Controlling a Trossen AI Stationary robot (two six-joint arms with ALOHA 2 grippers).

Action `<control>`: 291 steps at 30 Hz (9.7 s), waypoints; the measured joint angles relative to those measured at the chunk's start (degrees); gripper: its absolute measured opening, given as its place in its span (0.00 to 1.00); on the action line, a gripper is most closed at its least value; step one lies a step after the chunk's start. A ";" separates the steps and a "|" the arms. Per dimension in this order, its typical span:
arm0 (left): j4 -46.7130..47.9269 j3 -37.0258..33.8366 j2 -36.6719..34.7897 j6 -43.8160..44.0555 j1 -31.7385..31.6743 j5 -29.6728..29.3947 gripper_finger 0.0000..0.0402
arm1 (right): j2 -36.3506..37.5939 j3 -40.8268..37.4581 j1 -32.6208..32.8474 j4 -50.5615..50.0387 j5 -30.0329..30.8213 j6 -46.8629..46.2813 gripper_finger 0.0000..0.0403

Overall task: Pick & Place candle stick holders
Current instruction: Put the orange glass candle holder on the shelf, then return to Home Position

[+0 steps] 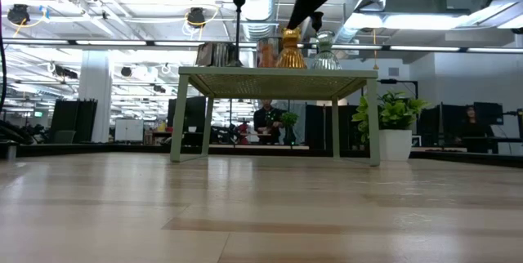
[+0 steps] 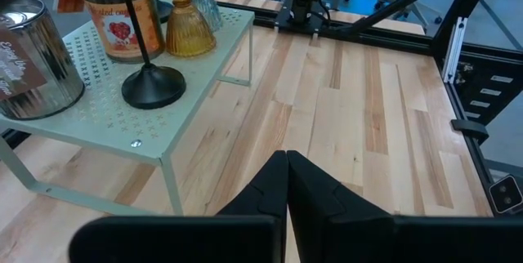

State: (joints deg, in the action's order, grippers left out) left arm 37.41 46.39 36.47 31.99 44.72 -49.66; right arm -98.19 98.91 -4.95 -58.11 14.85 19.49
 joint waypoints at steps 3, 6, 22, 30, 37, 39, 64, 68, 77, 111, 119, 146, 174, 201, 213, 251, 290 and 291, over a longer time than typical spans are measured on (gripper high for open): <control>0.00 0.00 0.00 0.00 0.00 0.01 0.01 | 0.00 0.00 0.00 -0.09 -1.49 0.01 0.00; -0.01 0.00 0.00 0.00 -0.01 0.01 0.01 | 0.00 -0.02 0.00 -0.09 -1.70 0.00 0.00; -0.22 0.00 0.00 -0.02 0.01 0.01 0.02 | -0.04 -0.09 0.00 0.13 -2.99 -0.02 0.28; -0.20 0.00 0.02 -0.02 -0.01 0.01 0.02 | 0.66 0.17 0.44 0.50 -3.01 -0.02 0.34; -0.20 0.00 0.02 -0.02 0.00 0.01 0.01 | 0.73 3.65 2.08 -0.12 -3.00 0.00 0.32; -0.22 0.00 0.01 -0.01 -0.01 0.01 0.01 | 0.81 4.47 2.66 -0.16 -2.92 0.00 0.32; -2.33 0.00 0.00 -4.81 0.00 -1.37 0.01 | 10.85 15.64 10.75 -12.85 -2.78 -12.18 0.01; -7.86 0.00 -0.09 -12.84 0.00 -1.78 0.01 | 13.17 15.63 12.87 -13.89 -2.81 -14.02 0.00; -20.64 0.00 -2.73 -26.23 -0.01 5.88 0.01 | 17.93 12.60 16.19 -12.77 -4.48 -17.57 0.00; -35.42 0.15 -0.14 -41.18 -26.62 26.18 0.01 | 30.76 -13.00 2.47 24.60 -22.53 -7.90 0.00; -36.26 0.15 1.00 -36.25 -47.06 48.98 0.01 | 30.82 -13.00 -3.09 24.71 -26.48 -7.35 0.00; -34.31 -7.29 -11.59 -36.00 -52.99 53.73 0.01 | 46.33 -37.83 -3.53 36.24 -20.77 -14.26 0.00; -35.05 -21.96 -30.20 -33.06 -52.99 48.57 0.01 | 80.17 -70.45 -3.74 54.30 -13.15 -23.01 0.00; -35.62 -28.57 -36.42 -32.93 -52.99 48.69 0.01 | 97.98 -85.46 -3.76 52.42 -10.49 -26.73 0.00; -33.97 -33.08 -36.44 -31.41 -52.98 49.47 0.01 | 98.01 -85.42 -3.74 44.19 -10.46 -26.46 0.00; -43.41 -46.07 -36.33 -29.54 -52.99 45.38 0.01 | 94.82 -85.42 -3.75 33.45 0.26 -38.81 0.00; -41.67 -46.03 -36.29 -31.74 -52.99 45.40 0.01 | 95.97 -98.47 -2.19 59.00 -16.46 -20.77 0.00; -40.99 -46.03 -36.09 -31.74 -52.99 45.40 0.01 | 95.97 -98.47 -2.19 59.01 -16.50 -20.17 0.00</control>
State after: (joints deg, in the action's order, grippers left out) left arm -3.59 0.36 0.38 0.25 -8.27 -4.26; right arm -2.22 0.45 -7.14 0.90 -1.65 -0.69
